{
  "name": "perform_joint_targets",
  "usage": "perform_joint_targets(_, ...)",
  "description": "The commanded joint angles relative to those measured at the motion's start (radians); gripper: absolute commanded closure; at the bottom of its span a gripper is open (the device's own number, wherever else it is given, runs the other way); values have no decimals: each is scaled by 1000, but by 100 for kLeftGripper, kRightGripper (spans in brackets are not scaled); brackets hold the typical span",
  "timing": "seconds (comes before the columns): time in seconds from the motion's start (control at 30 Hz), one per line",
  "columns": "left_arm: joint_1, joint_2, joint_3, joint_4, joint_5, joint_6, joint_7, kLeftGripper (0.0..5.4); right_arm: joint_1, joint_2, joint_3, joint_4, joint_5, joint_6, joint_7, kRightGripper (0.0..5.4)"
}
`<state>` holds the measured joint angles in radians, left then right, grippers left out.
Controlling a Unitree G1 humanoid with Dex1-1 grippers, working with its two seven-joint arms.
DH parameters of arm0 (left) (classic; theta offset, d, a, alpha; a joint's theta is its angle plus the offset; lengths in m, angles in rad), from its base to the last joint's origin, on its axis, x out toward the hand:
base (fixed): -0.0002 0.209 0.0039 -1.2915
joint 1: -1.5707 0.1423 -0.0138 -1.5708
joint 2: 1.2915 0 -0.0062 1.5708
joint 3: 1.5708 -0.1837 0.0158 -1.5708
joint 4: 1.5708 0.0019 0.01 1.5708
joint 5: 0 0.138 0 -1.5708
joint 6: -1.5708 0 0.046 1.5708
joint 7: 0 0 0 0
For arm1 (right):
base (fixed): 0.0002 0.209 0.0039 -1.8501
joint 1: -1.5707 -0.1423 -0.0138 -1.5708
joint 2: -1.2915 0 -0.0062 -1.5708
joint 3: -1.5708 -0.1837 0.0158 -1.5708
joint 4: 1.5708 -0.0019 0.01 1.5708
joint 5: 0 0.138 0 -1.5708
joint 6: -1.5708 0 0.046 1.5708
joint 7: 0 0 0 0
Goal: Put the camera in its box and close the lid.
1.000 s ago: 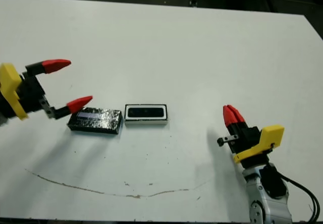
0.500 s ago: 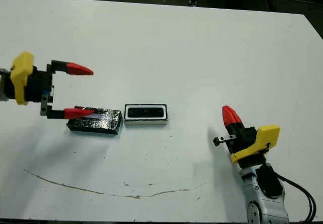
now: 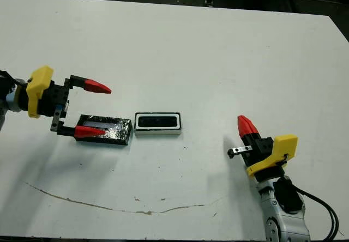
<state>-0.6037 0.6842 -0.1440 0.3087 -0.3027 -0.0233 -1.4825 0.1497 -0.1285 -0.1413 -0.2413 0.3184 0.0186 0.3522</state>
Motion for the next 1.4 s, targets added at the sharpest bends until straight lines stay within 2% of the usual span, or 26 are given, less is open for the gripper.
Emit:
perform_joint_targets(0.03,10,-9,-16,14,30,-31,-4,0,12,-13,-4,2,2,14,-6,539)
perform_joint_targets(0.47,-10,-12,-51,47,100,-57,1,0,18,-13,0,-8,-5,16,-15,539)
perform_joint_targets(0.57,-21,-6,-69,52,144,-64,11,0,19,-12,-1,-6,2,14,-11,539)
perform_joint_targets(0.67,-34,-14,-80,76,159,-45,6,0,17,-15,-2,-2,10,15,-5,539)
perform_joint_targets(0.83,-45,-29,-100,134,194,-104,8,0,20,-16,-1,-10,0,22,-15,539)
perform_joint_targets(1.0,-61,-41,-115,200,214,-125,5,0,20,-14,-1,-11,10,24,-9,539)
perform_joint_targets(1.17,-73,-51,-108,266,199,-129,-26,0,20,-20,-1,-13,12,31,-6,539)
perform_joint_targets(1.4,-80,-31,-114,280,222,-152,-38,0,17,-20,-2,-5,16,24,2,539)
